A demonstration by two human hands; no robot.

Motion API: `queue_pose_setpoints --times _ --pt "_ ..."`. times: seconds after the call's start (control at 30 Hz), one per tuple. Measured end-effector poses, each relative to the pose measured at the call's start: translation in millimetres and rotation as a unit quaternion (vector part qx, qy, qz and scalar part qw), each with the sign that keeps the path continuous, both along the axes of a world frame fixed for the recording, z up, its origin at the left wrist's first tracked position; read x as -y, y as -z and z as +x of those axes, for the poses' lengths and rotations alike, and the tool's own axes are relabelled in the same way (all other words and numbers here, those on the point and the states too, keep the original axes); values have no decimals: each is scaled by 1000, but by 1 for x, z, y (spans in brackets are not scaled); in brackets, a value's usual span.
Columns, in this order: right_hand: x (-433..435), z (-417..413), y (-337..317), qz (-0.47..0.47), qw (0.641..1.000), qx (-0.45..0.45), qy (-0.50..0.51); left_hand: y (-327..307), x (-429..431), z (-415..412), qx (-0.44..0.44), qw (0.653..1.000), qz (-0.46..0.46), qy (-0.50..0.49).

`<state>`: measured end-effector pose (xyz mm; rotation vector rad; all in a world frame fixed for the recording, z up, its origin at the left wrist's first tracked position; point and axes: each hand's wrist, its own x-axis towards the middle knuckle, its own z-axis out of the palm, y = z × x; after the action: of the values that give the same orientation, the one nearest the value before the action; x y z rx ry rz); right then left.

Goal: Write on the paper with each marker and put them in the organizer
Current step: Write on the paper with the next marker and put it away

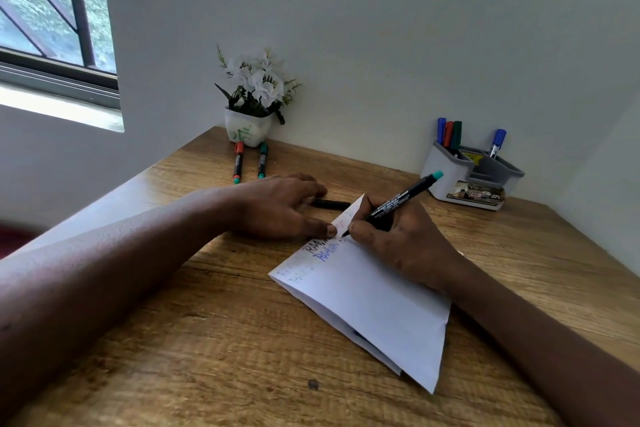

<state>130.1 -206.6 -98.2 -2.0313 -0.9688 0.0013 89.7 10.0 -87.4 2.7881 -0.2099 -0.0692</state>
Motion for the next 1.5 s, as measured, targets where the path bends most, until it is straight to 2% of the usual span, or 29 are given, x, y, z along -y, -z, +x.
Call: queue_pose_setpoints --times 0.27,0.4,0.63,1.5 --pt "1 2 1 -3 1000 -8 -1 2 -1 1 1 1000 -1 -3" --pt "1 2 2 23 999 0 36 3 -1 4 -2 1000 0 -6" --pt "1 2 1 -1 1000 5 20 2 -1 4 1 1000 0 -5" --pt "0 4 0 13 997 13 73 0 1 2 -2 1000 -1 -3"
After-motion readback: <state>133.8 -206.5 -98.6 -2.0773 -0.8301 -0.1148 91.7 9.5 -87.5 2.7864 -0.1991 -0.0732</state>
